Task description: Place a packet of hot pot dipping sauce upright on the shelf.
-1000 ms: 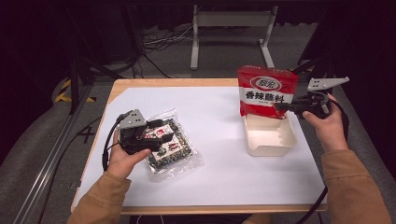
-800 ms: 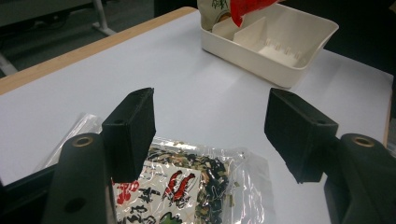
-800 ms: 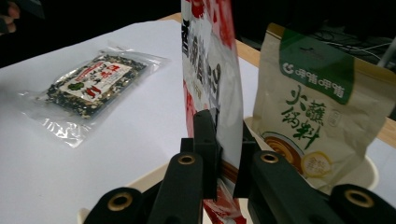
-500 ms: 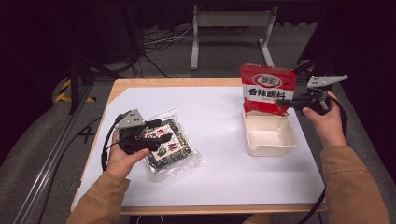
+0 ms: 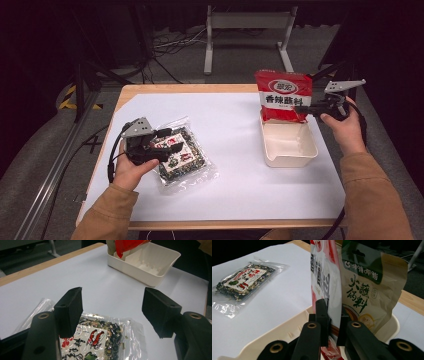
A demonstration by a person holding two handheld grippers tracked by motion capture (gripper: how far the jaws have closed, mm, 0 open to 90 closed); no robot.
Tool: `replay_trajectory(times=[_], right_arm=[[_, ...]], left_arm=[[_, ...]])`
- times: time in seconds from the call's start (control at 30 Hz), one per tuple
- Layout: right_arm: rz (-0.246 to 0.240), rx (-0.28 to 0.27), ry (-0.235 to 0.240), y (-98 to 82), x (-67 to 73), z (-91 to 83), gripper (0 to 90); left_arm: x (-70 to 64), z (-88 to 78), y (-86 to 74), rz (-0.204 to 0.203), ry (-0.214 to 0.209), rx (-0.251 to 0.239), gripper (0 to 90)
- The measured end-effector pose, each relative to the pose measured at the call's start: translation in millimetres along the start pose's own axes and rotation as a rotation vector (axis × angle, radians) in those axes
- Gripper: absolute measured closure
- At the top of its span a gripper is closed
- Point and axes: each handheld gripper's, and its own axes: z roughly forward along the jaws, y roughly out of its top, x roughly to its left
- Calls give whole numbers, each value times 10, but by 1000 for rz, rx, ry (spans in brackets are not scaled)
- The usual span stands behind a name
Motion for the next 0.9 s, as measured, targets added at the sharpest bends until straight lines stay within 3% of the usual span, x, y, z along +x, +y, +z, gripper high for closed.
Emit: replay_trajectory(times=[0.7,0.9], right_arm=[[-20,35,-35,-42,-75,223,850],[-79,92,-119,-64,-74,280,844]], left_arm=[[7,12,-1,-13,-10,-6,337],[-2,17,2,-10,-15,-2,336]])
